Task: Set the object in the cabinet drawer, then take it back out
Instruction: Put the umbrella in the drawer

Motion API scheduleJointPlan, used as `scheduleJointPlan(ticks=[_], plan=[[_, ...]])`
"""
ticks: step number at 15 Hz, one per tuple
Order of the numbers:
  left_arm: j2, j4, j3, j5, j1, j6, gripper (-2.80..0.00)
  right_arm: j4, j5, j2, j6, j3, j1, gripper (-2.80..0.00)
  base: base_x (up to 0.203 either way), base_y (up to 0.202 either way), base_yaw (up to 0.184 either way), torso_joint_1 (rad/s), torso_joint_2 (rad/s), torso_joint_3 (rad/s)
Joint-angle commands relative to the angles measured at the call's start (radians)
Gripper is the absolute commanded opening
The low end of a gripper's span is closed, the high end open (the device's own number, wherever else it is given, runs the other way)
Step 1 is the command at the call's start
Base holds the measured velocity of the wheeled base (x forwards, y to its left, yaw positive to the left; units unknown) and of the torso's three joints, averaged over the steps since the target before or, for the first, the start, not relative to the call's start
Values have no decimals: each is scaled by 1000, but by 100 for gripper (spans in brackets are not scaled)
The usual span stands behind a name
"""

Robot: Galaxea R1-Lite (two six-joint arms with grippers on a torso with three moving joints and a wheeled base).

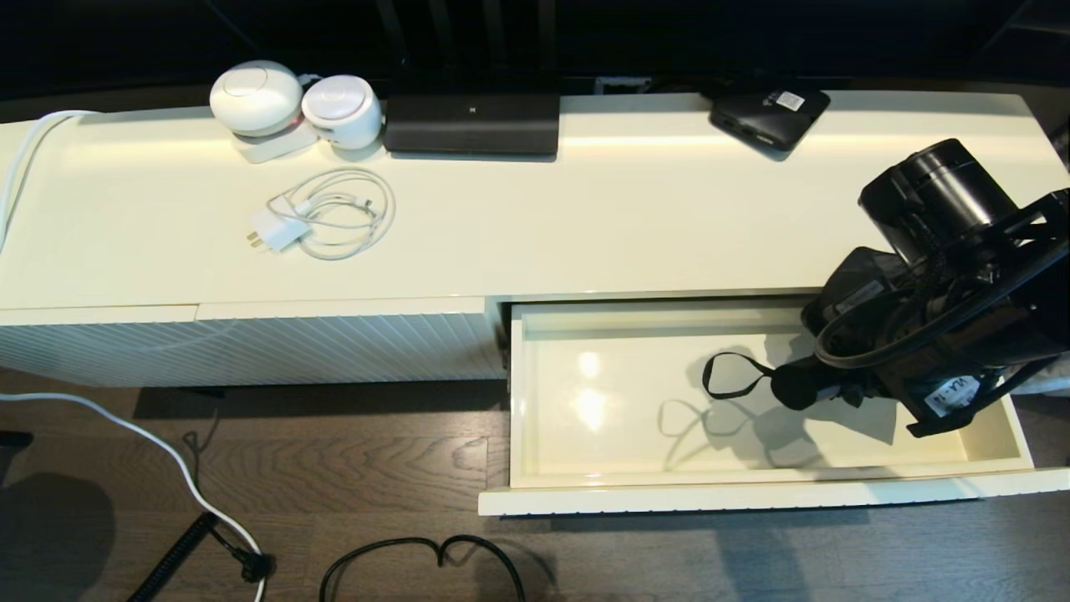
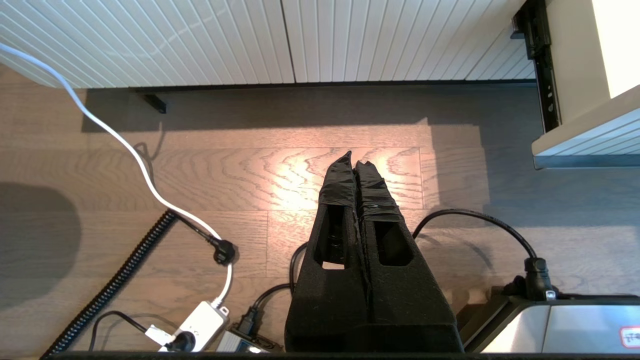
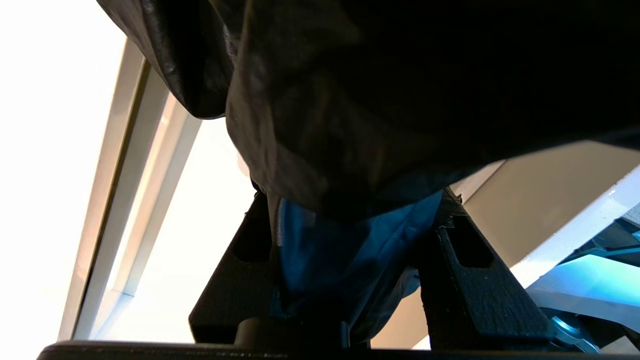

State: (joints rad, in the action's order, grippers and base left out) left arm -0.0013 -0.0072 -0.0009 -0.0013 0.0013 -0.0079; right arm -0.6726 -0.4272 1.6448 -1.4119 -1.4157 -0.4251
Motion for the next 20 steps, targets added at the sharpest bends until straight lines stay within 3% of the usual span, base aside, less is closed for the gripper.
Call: scheduleJointPlan(ticks=[1,2,3,4,13,20], plan=[[-2,0,-1,0,0,-1,-280,13,-4,10,-7,0,-1,-280,0,0,0,0,0,0],[-2,0,1,0,0,-1,-280,13,-4,12,-7,0,-1,-280,0,0,0,0,0,0],[-2,0,-1,0,0,-1,-280,13,-5,13,-5,-2,-3,-238,0,0,0,0,0,0],[-2,0,1,0,0,-1,-280,15,-4,12,-1,-2,-3,0,0,0,0,0,0,0],[-2,0,0,0,0,-1,-280,24,-17,-46,23,-35,-3,0,0,0,0,0,0,0],[-1,0,-1,0,0,0,-280,-22,-57,-171,101,-77,-7,0,0,0,0,0,0,0]])
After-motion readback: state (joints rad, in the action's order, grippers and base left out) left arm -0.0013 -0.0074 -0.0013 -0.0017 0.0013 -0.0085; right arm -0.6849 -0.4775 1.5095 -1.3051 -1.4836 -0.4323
